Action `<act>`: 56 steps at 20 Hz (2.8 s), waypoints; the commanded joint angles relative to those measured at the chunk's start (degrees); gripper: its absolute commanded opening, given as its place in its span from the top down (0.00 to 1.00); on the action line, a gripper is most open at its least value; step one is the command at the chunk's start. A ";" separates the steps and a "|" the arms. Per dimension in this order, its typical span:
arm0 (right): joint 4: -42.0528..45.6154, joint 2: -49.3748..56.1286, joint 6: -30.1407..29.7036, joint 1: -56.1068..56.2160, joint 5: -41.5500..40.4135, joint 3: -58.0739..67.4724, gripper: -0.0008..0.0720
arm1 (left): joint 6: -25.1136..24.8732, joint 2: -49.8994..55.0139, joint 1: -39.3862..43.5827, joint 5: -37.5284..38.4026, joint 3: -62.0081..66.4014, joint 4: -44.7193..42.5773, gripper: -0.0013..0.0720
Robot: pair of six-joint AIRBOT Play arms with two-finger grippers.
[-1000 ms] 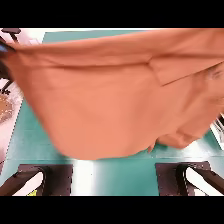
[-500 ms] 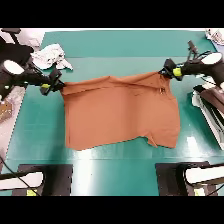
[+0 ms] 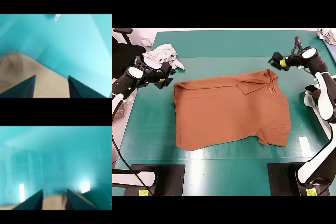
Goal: Fold the shirts.
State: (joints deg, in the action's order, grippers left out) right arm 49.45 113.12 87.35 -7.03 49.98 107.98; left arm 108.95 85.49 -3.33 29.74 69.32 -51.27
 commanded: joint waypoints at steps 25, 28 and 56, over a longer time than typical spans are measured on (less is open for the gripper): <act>6.03 -60.46 -12.74 -16.55 26.58 -63.78 0.19 | -24.85 -36.87 0.50 49.96 -36.70 -13.68 0.05; 6.14 -65.90 -12.22 -15.02 26.01 -67.32 0.19 | -27.23 -36.87 0.48 44.96 -40.39 -11.74 0.05; 19.12 -65.92 -0.85 -12.15 27.71 -81.96 0.05 | -30.97 -35.50 0.48 29.22 -43.41 3.98 0.95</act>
State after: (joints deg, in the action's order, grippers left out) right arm 72.58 44.40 86.87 -19.25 80.47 26.33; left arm 76.75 49.95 -2.83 58.94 25.87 -47.64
